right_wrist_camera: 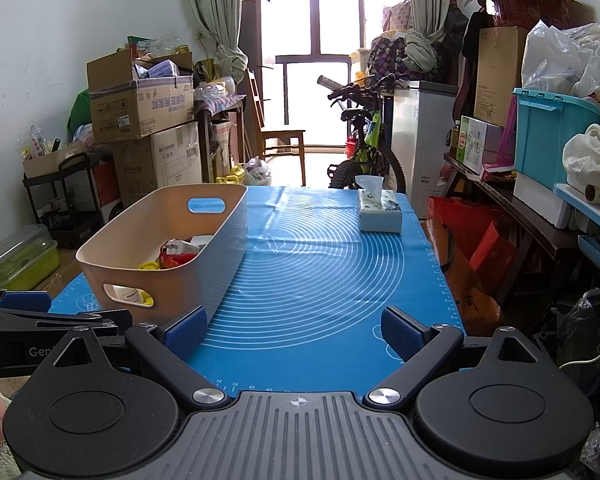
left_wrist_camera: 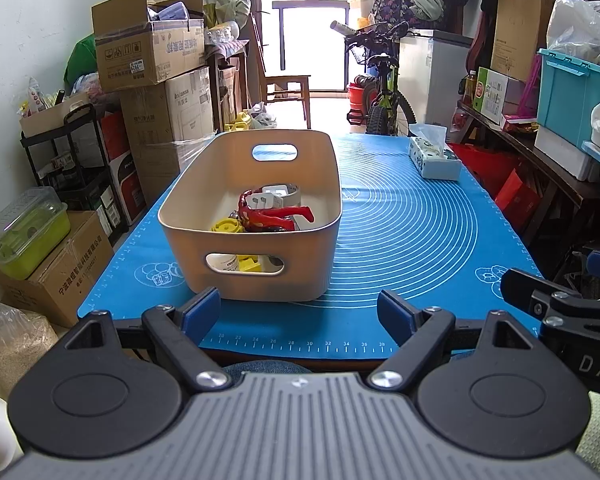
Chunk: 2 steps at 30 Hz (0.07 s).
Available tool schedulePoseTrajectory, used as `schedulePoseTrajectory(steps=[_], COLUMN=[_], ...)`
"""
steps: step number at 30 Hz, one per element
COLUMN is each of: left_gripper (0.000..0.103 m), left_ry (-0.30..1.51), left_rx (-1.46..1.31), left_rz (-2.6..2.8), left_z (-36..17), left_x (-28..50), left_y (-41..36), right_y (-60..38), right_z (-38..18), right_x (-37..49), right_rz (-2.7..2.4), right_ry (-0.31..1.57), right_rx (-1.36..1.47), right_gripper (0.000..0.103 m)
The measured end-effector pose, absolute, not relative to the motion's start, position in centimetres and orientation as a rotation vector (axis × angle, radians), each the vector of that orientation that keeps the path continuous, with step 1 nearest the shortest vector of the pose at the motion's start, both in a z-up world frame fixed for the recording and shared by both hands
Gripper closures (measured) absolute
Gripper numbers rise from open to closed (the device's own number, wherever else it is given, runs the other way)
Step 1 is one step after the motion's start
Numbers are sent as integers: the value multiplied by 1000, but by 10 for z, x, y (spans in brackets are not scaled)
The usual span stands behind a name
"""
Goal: Organize rigid objects
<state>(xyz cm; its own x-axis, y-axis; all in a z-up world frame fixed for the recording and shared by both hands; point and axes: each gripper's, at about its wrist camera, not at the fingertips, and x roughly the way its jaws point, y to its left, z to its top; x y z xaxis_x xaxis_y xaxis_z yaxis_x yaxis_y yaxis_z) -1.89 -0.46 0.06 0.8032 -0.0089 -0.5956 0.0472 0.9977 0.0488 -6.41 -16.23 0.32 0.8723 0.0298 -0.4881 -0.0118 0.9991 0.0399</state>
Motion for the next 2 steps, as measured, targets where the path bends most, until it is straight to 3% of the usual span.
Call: schedulePoseTrajectory(steps=[2], left_gripper=[17], left_ry=[638], left_rx=[62], left_rz=[-31], left_z=[0], left_x=[-19], left_y=[-4], right_y=[-162], right_z=[3], right_x=[-64], right_rz=[22], right_ry=[511], right_rx=[36], right_gripper=[9])
